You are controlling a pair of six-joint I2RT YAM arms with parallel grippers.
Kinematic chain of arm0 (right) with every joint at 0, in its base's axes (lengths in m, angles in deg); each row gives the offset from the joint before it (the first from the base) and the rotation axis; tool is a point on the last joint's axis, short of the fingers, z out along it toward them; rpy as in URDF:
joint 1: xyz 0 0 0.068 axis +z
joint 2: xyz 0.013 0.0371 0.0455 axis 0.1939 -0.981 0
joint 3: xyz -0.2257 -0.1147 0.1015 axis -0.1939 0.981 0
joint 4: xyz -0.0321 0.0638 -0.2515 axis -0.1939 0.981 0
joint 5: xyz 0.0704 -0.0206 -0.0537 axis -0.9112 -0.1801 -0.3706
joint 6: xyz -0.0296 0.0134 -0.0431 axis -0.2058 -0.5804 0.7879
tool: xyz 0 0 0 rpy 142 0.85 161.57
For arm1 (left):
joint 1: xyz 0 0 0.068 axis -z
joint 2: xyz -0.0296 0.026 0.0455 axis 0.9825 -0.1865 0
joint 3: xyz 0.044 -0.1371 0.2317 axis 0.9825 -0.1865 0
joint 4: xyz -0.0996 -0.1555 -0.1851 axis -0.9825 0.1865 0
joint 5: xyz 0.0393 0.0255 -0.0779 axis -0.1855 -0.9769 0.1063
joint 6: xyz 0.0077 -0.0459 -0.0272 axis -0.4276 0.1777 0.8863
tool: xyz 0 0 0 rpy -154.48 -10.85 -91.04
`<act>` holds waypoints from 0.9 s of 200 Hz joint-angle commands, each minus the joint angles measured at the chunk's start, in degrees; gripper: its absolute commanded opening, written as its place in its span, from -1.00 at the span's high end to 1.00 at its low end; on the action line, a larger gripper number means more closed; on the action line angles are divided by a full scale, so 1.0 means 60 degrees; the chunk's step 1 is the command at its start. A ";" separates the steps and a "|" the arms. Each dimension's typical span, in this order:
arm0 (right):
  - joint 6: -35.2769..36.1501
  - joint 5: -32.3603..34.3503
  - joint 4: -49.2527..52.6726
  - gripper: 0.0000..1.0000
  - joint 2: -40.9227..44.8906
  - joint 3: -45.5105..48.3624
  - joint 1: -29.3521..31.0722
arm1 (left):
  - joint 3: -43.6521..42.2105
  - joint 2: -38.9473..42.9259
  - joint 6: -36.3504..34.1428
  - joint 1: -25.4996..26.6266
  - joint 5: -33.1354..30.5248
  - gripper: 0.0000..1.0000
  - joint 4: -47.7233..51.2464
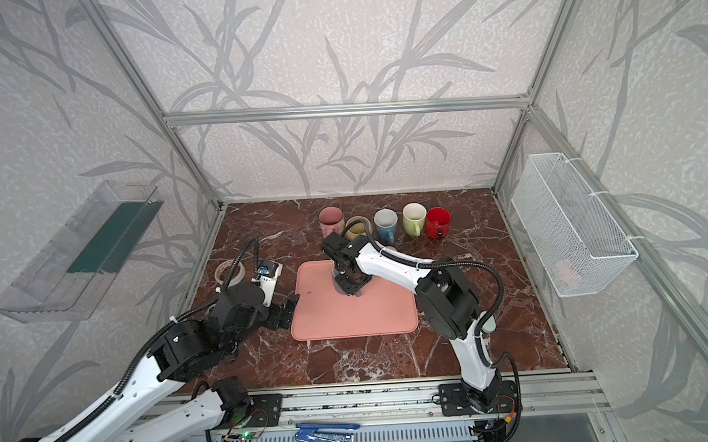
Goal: Turn the mug right side up
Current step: 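Grip the lavender mug's base with the right gripper and lift it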
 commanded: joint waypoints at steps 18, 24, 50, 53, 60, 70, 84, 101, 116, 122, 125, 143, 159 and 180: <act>-0.0038 0.0081 0.0076 0.23 -0.0293 -0.0159 0.0077 | -0.0107 0.0121 -0.0040 -0.0052 0.0018 -0.92 0.0157; -0.0038 0.0080 0.0071 0.21 -0.0307 -0.0163 0.0077 | -0.0104 0.0121 -0.0045 -0.0044 0.0019 -0.92 0.0153; 0.0001 0.0098 0.0037 0.17 -0.0369 -0.0200 0.0112 | -0.0115 0.0093 -0.0046 -0.0052 0.0027 -0.92 0.0150; -0.0002 0.0098 0.0041 0.17 -0.0383 -0.0191 0.0120 | -0.0114 0.0081 -0.0059 -0.0052 0.0024 -0.92 0.0140; 0.0021 0.0100 0.0021 0.20 -0.0387 -0.0208 0.0119 | -0.0120 0.0077 -0.0066 -0.0052 0.0034 -0.92 0.0139; 0.0014 0.0098 0.0004 0.29 -0.0387 -0.0212 0.0122 | -0.0129 0.0056 -0.0078 -0.0056 0.0029 -0.92 0.0139; 0.0005 0.0098 -0.0042 0.48 -0.0366 -0.0194 0.0135 | -0.0133 0.0008 -0.0079 -0.0066 0.0027 -0.92 0.0129; 0.0011 0.0098 -0.0097 0.72 -0.0343 -0.0174 0.0135 | -0.0133 -0.0079 -0.0108 -0.0081 0.0043 -0.92 0.0113; 0.0009 0.0087 -0.0130 0.81 -0.0285 -0.0146 0.0137 | -0.0119 -0.0178 -0.0121 -0.0146 0.0092 -0.92 0.0110; 0.0008 0.0083 -0.0179 0.84 -0.0256 -0.0121 0.0146 | -0.0118 -0.0221 -0.0136 -0.0179 0.0128 -0.92 0.0097; 0.0016 0.0083 -0.0206 0.85 -0.0226 -0.0108 0.0144 | -0.0118 -0.0218 -0.0131 -0.0190 0.0146 -0.92 0.0102; 0.0015 0.0039 -0.0331 0.92 -0.0115 -0.0017 0.0149 | -0.0118 -0.0308 -0.0156 -0.0332 0.0299 -0.92 0.0048; 0.0051 0.0010 -0.0458 0.96 0.0002 0.0050 0.0150 | -0.0126 -0.0359 -0.0163 -0.0535 0.0482 -0.92 -0.0021; 0.0099 -0.0030 -0.0581 1.00 0.0188 0.0090 0.0150 | -0.0119 -0.0405 -0.0160 -0.0821 0.0788 -0.92 -0.0115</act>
